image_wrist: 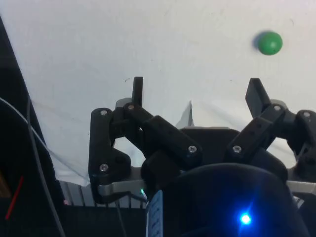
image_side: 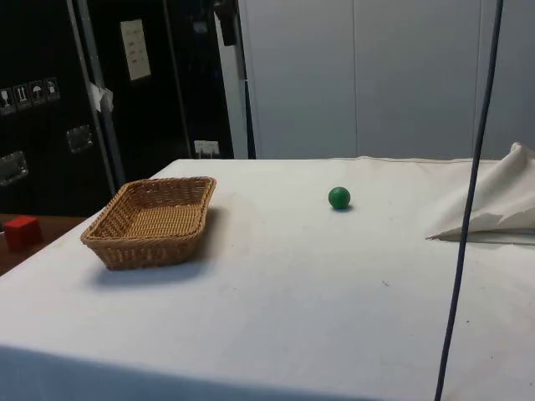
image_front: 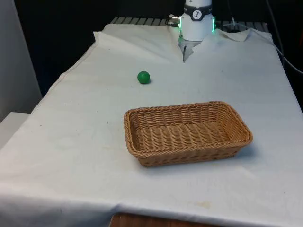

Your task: Pick up the ball and place it into the basket.

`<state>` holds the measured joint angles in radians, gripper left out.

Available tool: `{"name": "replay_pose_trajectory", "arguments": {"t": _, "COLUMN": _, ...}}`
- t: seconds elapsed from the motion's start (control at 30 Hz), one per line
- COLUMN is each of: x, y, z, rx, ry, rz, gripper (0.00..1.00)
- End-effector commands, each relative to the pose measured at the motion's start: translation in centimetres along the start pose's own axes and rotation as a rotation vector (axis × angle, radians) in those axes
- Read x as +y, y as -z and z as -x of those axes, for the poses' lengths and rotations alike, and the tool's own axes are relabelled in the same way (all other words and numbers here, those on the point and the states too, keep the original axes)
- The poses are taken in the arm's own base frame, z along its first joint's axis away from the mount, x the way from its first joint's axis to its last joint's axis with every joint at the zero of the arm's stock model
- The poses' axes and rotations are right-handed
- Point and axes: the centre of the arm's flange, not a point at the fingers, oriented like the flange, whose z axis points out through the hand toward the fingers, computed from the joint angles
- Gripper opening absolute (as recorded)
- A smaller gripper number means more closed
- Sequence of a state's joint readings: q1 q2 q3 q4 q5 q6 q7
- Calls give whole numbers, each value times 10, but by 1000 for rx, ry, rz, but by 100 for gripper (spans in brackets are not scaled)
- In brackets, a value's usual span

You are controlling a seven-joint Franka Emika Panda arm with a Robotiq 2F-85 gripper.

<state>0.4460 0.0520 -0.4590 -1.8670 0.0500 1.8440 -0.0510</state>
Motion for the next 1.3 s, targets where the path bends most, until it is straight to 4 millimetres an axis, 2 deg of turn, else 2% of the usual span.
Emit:
{"name": "replay_pose_trajectory", "arguments": {"t": 0.0, "x": 0, "y": -1, "z": 1, "rx": -2, "ry": 0, "rz": -1, "gripper": 100}}
{"name": "replay_pose_trajectory", "arguments": {"t": 0.17, "x": 6, "y": 1, "z": 13, "rx": 17, "ry": 2, "rz": 2, "gripper": 100}}
{"name": "replay_pose_trajectory", "arguments": {"t": 0.27, "x": 8, "y": -1, "z": 21, "rx": 26, "ry": 6, "rz": 6, "gripper": 100}}
{"name": "replay_pose_trajectory", "arguments": {"t": 0.3, "x": 7, "y": -2, "z": 17, "rx": 8, "ry": 7, "rz": -3, "gripper": 100}}
{"name": "replay_pose_trajectory", "arguments": {"t": 0.43, "x": 13, "y": -4, "z": 33, "rx": 38, "ry": 11, "rz": 14, "gripper": 100}}
{"name": "replay_pose_trajectory", "arguments": {"t": 0.6, "x": 16, "y": -8, "z": 41, "rx": 35, "ry": 18, "rz": 14, "gripper": 100}}
{"name": "replay_pose_trajectory", "arguments": {"t": 1.1, "x": 38, "y": -29, "z": 78, "rx": 66, "ry": 26, "rz": 90, "gripper": 100}}
{"name": "replay_pose_trajectory", "arguments": {"t": 1.27, "x": 43, "y": -36, "z": 84, "rx": 70, "ry": 21, "rz": 105, "gripper": 100}}
